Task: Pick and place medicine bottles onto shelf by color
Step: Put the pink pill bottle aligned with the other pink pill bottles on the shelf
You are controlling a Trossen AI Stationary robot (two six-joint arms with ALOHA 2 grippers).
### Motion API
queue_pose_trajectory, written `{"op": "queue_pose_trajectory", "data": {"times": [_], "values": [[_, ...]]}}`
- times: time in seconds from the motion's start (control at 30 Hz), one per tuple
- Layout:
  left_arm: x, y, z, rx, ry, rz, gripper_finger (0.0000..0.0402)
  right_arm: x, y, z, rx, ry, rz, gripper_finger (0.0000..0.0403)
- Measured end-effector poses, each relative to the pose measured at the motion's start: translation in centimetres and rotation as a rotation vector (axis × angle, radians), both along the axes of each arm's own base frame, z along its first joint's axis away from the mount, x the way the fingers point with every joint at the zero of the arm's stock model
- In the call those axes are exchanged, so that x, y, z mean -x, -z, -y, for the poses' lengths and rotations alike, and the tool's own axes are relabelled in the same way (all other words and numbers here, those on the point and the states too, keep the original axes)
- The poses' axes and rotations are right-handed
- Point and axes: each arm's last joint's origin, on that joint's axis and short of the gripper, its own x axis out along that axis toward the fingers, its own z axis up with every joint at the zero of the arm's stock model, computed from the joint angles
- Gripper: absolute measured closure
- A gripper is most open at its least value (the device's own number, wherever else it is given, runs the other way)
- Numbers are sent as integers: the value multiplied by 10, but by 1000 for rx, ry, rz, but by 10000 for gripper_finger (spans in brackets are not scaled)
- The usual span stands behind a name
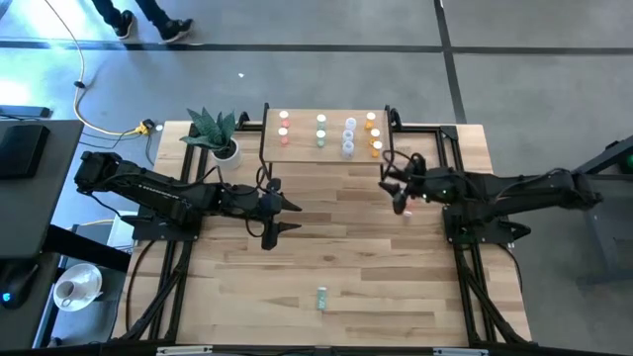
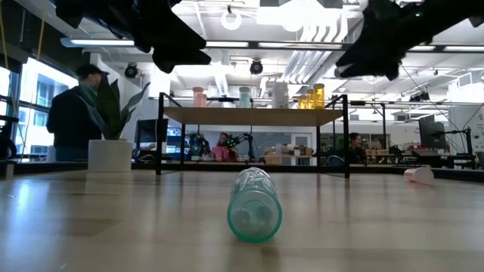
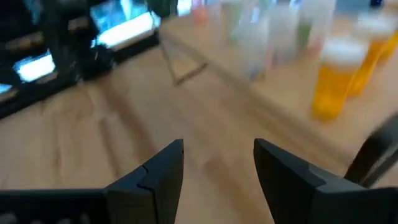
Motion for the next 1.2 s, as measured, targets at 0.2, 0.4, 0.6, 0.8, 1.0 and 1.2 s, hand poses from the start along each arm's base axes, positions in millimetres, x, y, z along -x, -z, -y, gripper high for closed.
{"op": "queue_pose_trajectory", "data": {"times": [0.2,0.4,0.6,0.8,1.0,1.2], "values": [[1,2,1,26,14,-22,193,9,18,-9,-166,22,-151,217],[1,3,1,57,6,-31,193,24,34,-8,-353,195,-273,217],[1,3,1,52,-5,-31,193,31,43,-8,-510,377,-300,217],[1,3,0,51,-5,-30,193,31,61,-8,-565,512,-383,217],[1,3,0,45,-6,-30,193,27,78,-8,-574,598,-448,217],[1,3,0,41,-4,-30,193,20,88,-7,-569,684,-465,217]]}}
